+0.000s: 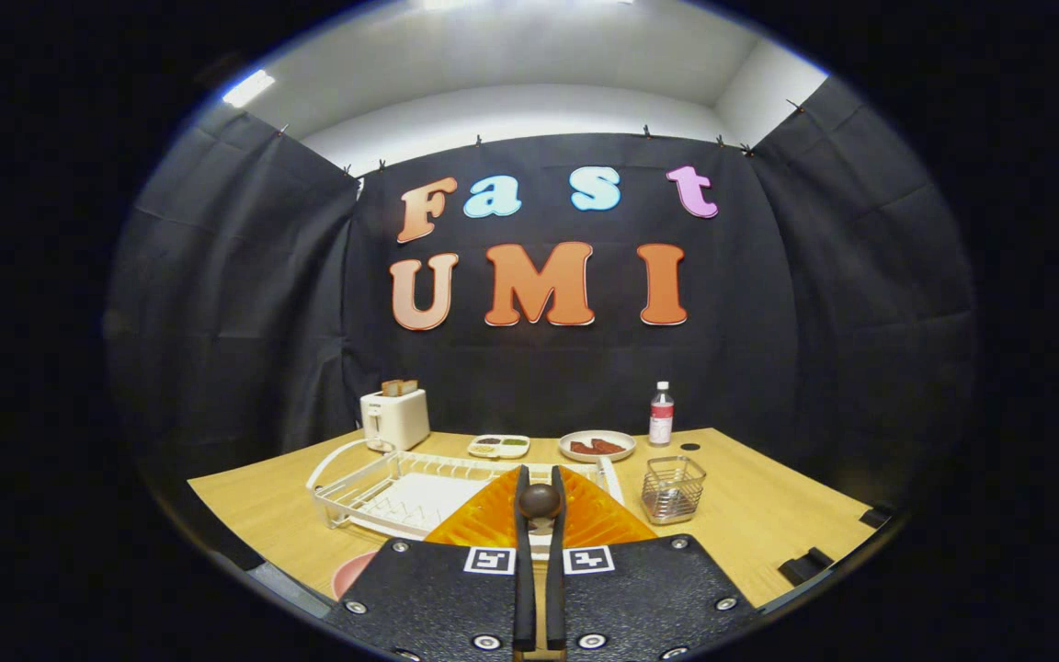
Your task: Take the plate from the dish rack, then take the spoon from the basket and place it into the plate.
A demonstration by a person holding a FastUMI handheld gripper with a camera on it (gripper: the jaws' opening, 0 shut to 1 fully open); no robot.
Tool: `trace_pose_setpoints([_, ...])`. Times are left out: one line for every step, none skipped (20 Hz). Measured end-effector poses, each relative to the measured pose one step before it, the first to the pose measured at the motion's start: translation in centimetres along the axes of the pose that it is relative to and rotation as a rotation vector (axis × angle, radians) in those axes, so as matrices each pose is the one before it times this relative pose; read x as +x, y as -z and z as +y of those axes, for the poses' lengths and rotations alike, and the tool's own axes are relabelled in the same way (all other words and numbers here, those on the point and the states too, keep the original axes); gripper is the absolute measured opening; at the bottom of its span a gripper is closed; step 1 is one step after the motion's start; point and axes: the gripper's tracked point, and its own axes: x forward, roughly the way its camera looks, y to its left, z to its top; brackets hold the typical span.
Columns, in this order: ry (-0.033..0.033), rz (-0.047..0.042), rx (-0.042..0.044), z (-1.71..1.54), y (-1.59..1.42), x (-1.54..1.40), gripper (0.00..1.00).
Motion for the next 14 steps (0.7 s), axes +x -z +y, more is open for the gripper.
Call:
trace_pose_setpoints([-0.01782, 0.01005, 0.01158, 0.991, 0.789, -0.219, 0.05])
trace_pose_setpoints([-0.01531, 0.01097, 0.01044, 1.016, 0.903, -0.071, 0.05])
trace_pose_setpoints([-0.01438, 0.00953, 0.00198, 0.978, 0.843, -0.021, 0.05])
trace_pose_setpoints([-0.01080, 0.00493, -0.00322, 0.804, 0.774, 0.000, 0.05])
trace_pose_setpoints([-0.00902, 0.00508, -0.00349, 0.695, 0.722, 0.107, 0.05])
trace_pose_setpoints([-0.00912, 0.00733, -0.00277, 0.804, 0.802, 0.073, 0.05])
trace_pose_setpoints([-0.00948, 0.00919, -0.00356, 0.665, 0.901, 0.233, 0.05])
trace_pose_setpoints([-0.00289, 0.00717, -0.00412, 0.506, 0.840, 0.329, 0.05])
trace_pose_setpoints([-0.00379, 0.00392, -0.00724, 0.472, 0.578, 0.262, 0.05])
trace_pose_setpoints([-0.00399, 0.00301, -0.00445, 0.497, 0.613, 0.237, 0.05])
trace_pose_setpoints([-0.00386, 0.00149, -0.00442, 0.375, 0.498, 0.244, 0.05])
trace_pose_setpoints([-0.00234, 0.00266, -0.00588, 0.374, 0.548, 0.181, 0.05])
trace_pose_setpoints([-0.00120, 0.00473, -0.00523, 0.323, 0.490, 0.287, 0.05])
trace_pose_setpoints([-0.00254, 0.00338, -0.00314, 0.342, 0.438, 0.126, 0.05])
